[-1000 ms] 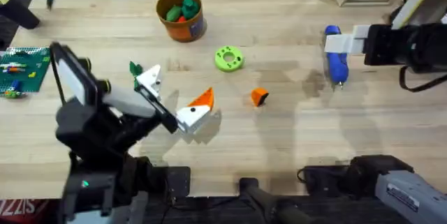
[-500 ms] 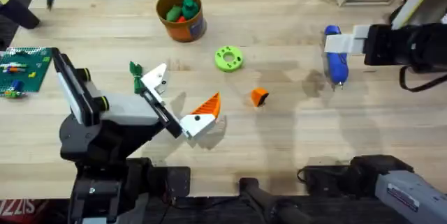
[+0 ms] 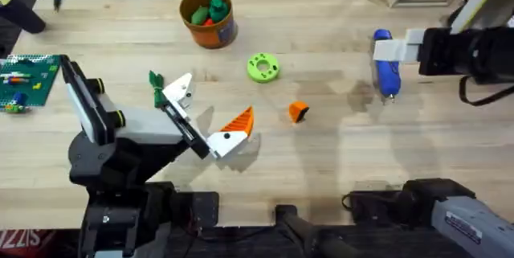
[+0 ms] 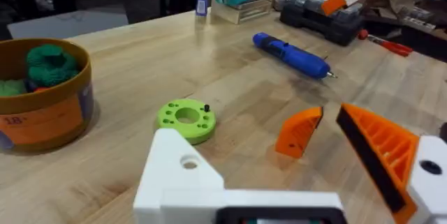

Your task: Pick up the gripper from the table and insert it into the empty holder that is missing its gripper. Then pick up a screw, insert it into the mounting hole, and use the screwdriver to tighten it. Finally, clean up the table by picking up the vegetable and placing it into the bucket.

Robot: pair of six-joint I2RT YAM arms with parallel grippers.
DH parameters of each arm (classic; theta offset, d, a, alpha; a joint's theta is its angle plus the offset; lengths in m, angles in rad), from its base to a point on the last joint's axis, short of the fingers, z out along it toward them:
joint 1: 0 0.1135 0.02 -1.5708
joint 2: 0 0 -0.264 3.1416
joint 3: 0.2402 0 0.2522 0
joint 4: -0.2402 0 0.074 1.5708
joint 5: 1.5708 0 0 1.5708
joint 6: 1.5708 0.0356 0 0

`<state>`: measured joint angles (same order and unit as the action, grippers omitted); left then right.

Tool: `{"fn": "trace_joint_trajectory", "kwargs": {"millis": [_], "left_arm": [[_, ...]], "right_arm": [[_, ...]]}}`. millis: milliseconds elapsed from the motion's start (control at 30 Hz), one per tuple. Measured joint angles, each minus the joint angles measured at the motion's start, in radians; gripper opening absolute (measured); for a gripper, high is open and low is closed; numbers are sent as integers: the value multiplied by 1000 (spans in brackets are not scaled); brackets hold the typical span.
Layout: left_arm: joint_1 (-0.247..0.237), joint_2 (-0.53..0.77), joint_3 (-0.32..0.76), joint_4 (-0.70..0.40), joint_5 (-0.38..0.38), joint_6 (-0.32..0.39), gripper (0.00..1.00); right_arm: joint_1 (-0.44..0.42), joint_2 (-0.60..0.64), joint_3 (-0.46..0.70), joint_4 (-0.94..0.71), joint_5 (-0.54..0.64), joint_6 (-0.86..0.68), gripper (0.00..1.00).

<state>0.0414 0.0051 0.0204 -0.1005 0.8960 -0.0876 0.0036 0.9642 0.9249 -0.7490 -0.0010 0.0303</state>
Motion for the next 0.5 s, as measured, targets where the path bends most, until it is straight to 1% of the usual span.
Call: {"fn": "trace_joint_trajectory", "kwargs": {"millis": [67, 200, 300, 400, 500], "left_arm": [[0, 0, 0, 0, -2, 16, 985], [0, 0, 0, 0, -3, 107, 986], [0, 0, 0, 0, -3, 158, 986], [0, 0, 0, 0, -2, 184, 985], [0, 0, 0, 0, -1, 197, 984]], "right_arm": [[0, 0, 0, 0, 0, 0, 994], [0, 0, 0, 2, 0, 0, 993], [0, 0, 0, 2, 0, 0, 994], [0, 0, 0, 5, -8, 0, 994], [0, 0, 0, 9, -67, 0, 994]]}}
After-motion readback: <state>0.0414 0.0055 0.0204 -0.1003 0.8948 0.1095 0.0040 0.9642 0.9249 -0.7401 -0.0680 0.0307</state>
